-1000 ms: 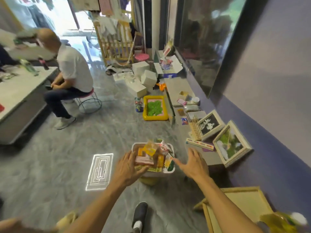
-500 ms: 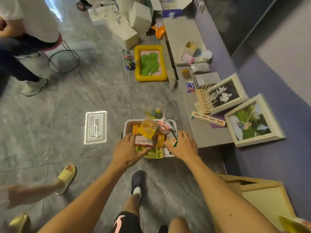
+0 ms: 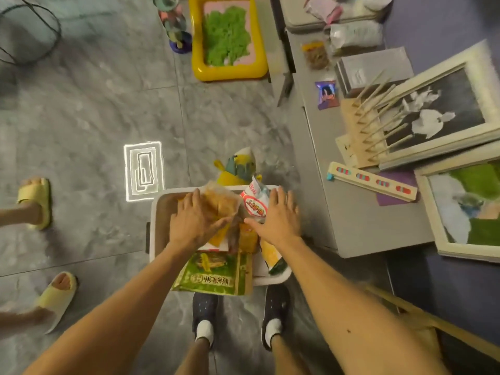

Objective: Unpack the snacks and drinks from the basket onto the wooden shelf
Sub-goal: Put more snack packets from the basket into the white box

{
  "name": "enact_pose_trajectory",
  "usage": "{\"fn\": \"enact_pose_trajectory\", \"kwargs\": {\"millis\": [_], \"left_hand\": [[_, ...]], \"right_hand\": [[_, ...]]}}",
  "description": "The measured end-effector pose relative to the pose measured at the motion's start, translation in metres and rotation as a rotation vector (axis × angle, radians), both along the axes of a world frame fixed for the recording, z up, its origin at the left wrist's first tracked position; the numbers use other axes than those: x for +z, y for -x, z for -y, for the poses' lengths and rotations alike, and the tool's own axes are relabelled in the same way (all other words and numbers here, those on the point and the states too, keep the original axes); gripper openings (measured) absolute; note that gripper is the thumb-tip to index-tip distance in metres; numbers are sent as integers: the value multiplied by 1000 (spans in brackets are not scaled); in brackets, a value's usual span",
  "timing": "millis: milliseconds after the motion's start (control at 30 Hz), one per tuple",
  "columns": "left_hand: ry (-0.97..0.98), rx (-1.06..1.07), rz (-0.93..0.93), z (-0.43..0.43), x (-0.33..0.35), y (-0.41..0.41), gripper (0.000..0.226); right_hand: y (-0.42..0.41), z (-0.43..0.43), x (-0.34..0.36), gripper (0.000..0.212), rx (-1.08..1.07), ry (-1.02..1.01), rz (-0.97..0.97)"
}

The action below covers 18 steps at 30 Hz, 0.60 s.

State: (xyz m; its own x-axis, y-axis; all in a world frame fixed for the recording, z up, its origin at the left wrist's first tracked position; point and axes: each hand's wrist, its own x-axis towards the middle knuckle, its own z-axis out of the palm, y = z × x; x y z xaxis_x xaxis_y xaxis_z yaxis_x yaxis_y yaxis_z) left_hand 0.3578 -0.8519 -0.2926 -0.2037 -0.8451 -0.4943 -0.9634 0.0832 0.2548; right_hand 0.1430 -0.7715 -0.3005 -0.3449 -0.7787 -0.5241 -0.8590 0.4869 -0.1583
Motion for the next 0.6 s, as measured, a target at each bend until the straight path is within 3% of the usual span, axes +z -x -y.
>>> {"fn": "enact_pose_trajectory", "kwargs": {"millis": [133, 333, 600], "left_hand": [[-71, 127, -149, 2, -32, 10, 128], [49, 171, -105, 8, -28, 12, 83], [155, 112, -220, 27, 51, 16, 60]], "right_hand": [[-2, 0, -43, 106, 30, 63, -74], [-9, -1, -38, 65, -22, 225, 4], [8, -3, 57, 63, -186, 366, 130]]}}
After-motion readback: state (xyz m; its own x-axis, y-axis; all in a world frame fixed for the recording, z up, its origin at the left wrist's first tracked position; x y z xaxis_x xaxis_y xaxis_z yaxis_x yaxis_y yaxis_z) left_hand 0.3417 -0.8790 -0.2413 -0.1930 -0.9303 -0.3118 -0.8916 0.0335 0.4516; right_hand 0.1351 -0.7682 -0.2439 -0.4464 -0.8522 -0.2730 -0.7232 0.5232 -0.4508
